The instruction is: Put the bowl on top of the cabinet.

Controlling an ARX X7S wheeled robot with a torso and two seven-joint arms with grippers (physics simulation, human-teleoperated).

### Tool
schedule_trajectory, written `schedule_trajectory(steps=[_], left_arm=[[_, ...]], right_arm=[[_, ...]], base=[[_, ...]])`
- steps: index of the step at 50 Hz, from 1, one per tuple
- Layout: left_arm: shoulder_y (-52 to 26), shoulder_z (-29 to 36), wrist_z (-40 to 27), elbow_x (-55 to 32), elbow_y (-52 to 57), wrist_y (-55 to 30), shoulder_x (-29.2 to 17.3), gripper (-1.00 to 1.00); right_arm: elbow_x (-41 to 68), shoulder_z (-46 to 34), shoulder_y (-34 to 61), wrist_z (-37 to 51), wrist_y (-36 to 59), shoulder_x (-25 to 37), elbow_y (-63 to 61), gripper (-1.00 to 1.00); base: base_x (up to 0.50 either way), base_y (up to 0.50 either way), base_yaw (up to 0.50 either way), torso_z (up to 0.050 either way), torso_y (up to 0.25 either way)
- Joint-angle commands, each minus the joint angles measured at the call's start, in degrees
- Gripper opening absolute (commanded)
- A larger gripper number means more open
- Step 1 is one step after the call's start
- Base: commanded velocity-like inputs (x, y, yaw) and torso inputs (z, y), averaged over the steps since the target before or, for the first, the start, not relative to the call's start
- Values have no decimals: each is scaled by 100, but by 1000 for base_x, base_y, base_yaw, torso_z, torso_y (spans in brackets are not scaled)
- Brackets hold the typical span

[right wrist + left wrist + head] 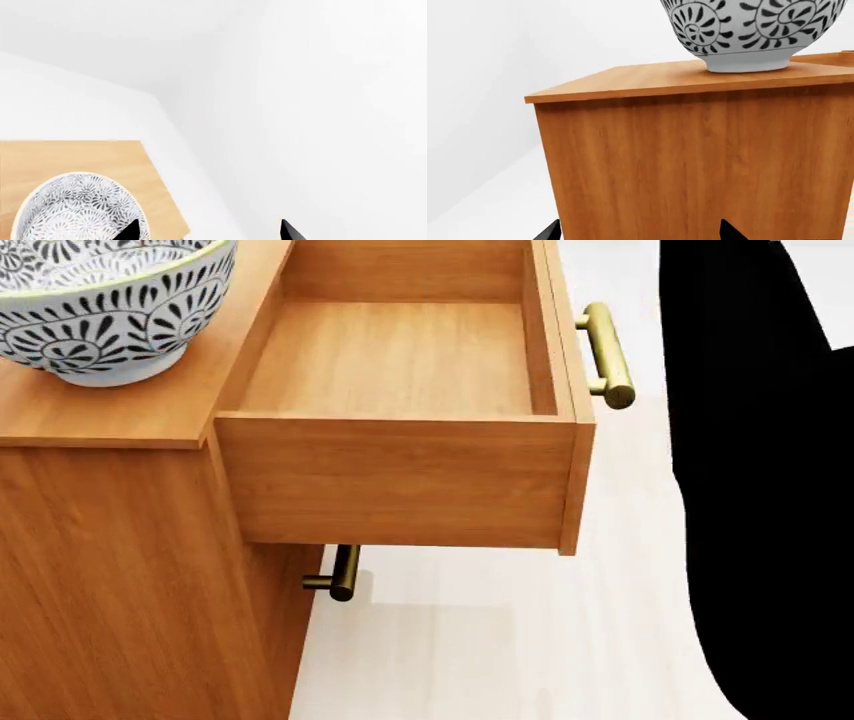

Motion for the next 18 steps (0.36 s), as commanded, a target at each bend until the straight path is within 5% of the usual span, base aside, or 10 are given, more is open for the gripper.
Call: schedule_trajectory(steps=[1,18], left_arm=[[-7,-5,-51,226,226,-191,-84,100],[-18,-99,-78,110,150,-206,87,100]], right_arm=[[-1636,629,-61,-841,862,530,-696,100],[-1856,613,-182,-939,1581,1766,-1723,100]], base=[[0,0,0,0,0],[0,0,0,0,0]])
